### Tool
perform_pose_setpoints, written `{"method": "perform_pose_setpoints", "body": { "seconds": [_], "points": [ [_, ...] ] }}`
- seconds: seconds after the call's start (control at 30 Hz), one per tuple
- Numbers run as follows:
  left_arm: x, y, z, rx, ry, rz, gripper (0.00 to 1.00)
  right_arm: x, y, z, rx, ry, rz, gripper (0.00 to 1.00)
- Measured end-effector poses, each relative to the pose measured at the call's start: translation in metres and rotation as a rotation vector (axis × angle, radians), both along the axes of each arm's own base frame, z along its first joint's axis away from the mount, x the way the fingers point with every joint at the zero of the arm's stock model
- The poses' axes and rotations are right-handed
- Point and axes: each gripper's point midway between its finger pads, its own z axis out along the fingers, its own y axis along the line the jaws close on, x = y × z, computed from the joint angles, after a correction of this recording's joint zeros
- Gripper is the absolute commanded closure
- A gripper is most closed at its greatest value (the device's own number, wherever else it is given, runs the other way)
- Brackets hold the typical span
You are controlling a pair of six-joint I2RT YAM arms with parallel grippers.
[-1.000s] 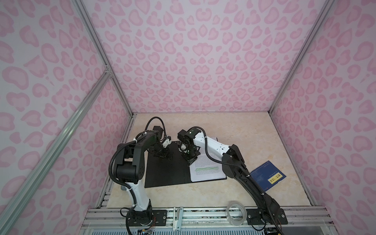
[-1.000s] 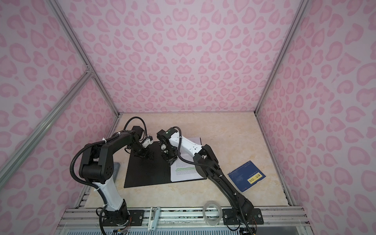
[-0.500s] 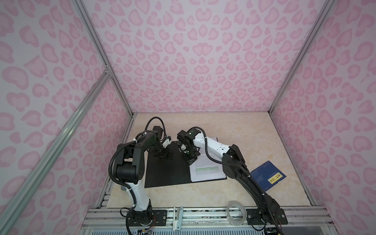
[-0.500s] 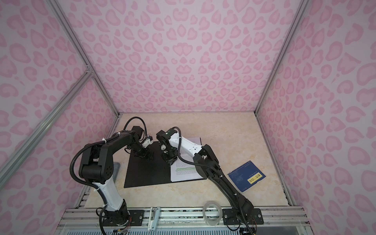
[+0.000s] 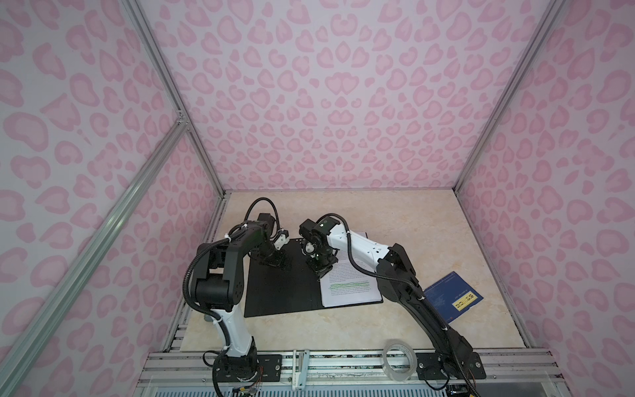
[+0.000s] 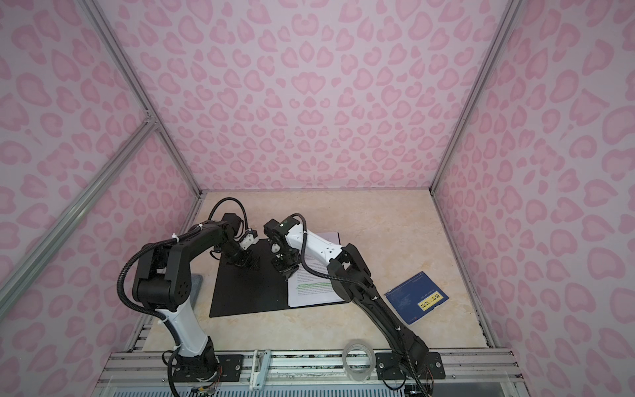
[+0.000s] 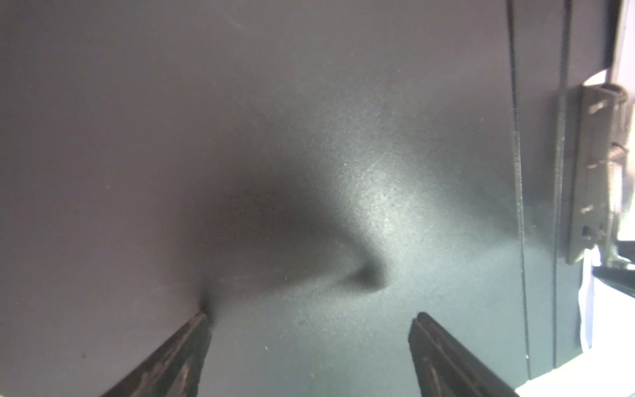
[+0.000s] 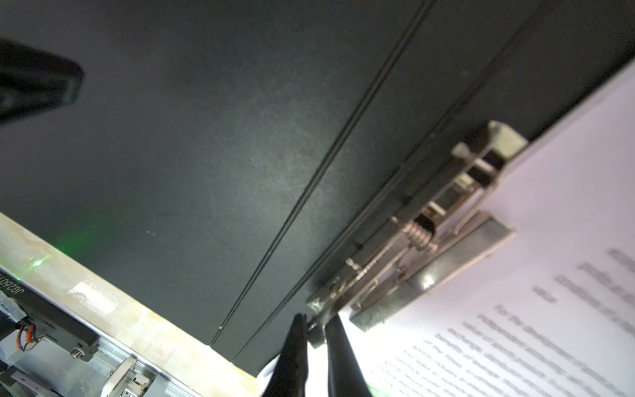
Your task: Put the files into the folder
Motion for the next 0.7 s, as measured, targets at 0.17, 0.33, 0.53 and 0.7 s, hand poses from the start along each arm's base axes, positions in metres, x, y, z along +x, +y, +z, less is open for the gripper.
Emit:
{"method": "perform_pose_setpoints", "body": {
  "seconds": [0.17,0.33,0.53,0.7],
  "points": [
    [0.0001,0.0002,0.0,0.001,-0.001,0.0,0.06,0.0002,0.0,-0.0006,0.003,0.005,-0.005,0.87],
    [0.0,0.0001,0.0,0.001,0.0,0.0,0.06,0.0003,-0.0003,-0.0018,0.01,0.013,-0.015,0.88],
    [0.0,0.0001,0.0,0.001,0.0,0.0,0.06,0.0003,-0.0006,-0.0019,0.027,0.022,-0.034,0.89],
    [0.0,0.0001,0.0,0.001,0.0,0.0,0.06,0.0004,-0.0008,-0.0022,0.029,0.019,-0.05,0.89]
  ]
}}
